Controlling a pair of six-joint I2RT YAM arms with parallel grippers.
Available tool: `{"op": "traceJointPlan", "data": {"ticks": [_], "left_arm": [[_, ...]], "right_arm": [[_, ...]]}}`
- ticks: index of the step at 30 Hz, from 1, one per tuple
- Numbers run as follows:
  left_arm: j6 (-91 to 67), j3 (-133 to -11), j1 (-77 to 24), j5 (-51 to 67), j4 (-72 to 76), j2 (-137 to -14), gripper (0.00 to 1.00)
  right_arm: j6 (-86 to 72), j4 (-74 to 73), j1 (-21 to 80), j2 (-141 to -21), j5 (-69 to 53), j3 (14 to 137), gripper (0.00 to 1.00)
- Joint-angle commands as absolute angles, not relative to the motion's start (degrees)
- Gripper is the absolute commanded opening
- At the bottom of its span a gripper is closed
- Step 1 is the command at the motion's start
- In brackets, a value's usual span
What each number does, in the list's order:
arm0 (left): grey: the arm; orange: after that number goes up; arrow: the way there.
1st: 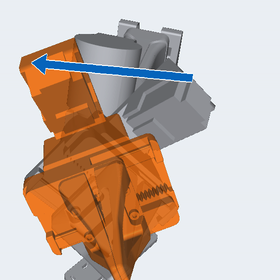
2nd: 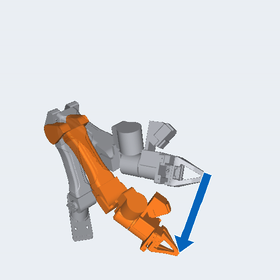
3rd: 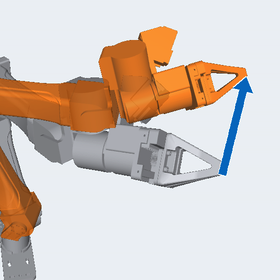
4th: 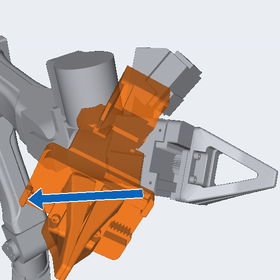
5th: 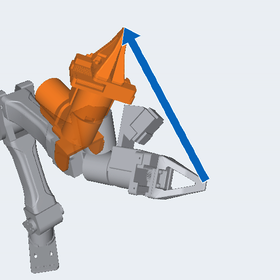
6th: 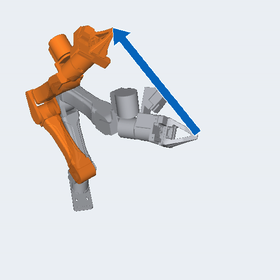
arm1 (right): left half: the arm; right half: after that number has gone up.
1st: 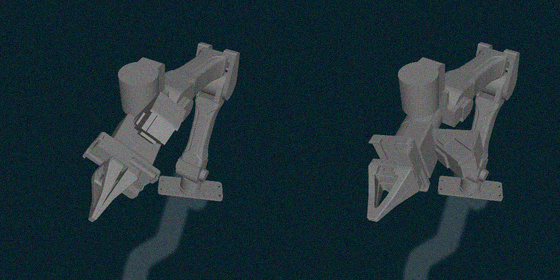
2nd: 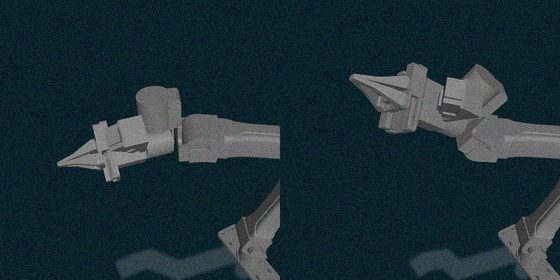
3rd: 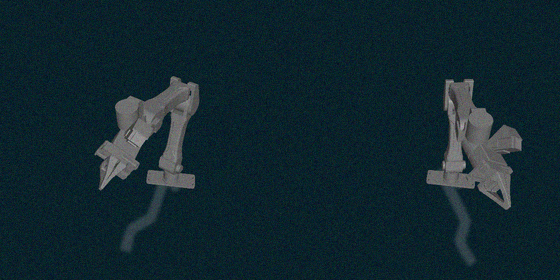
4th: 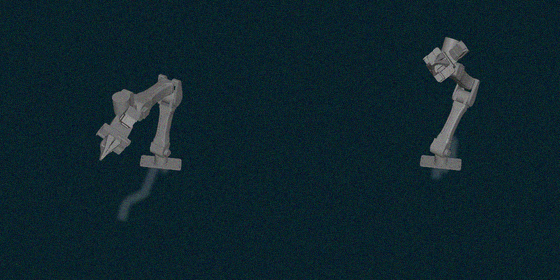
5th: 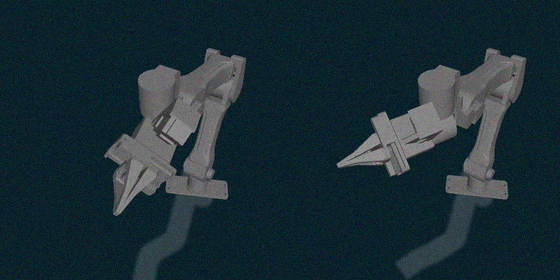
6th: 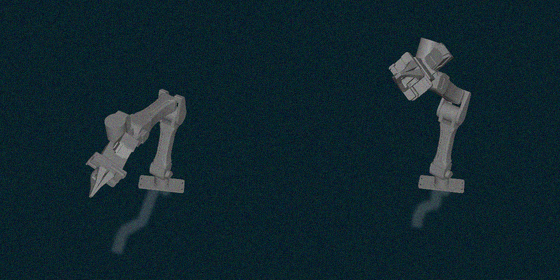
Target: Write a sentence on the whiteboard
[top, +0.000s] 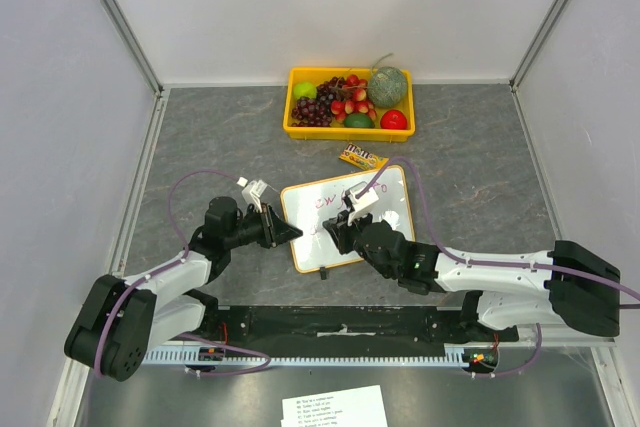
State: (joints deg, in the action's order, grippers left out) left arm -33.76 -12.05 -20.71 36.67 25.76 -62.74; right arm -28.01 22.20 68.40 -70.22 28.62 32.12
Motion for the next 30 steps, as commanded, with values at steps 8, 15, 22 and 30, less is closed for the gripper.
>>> {"op": "traceJointPlan", "data": {"ticks": [8,15,22,30], "left_arm": [[-29.71,-12.74,-20.83,33.57,23.55,-63.46,0.02],[-29.71,-12.74,-20.83,33.57,23.47,-63.46,0.02],[-29.62,-12.74,-20.74,33.57,23.55,-63.46,0.02],[-29.62,-12.83,-20.83,33.57,23.55,-63.72,0.02]], "right_arm": [[-26.81,25.22,68.03,-71.19,31.82,34.71,0.00],[-26.19,25.84,67.33,-71.89,31.73,35.68,0.00],[-26.10,24.52,66.01,-71.90,32.17,36.74,0.00],[-26.63,21.98,65.83,-70.84,30.85,35.60,0.00]]}}
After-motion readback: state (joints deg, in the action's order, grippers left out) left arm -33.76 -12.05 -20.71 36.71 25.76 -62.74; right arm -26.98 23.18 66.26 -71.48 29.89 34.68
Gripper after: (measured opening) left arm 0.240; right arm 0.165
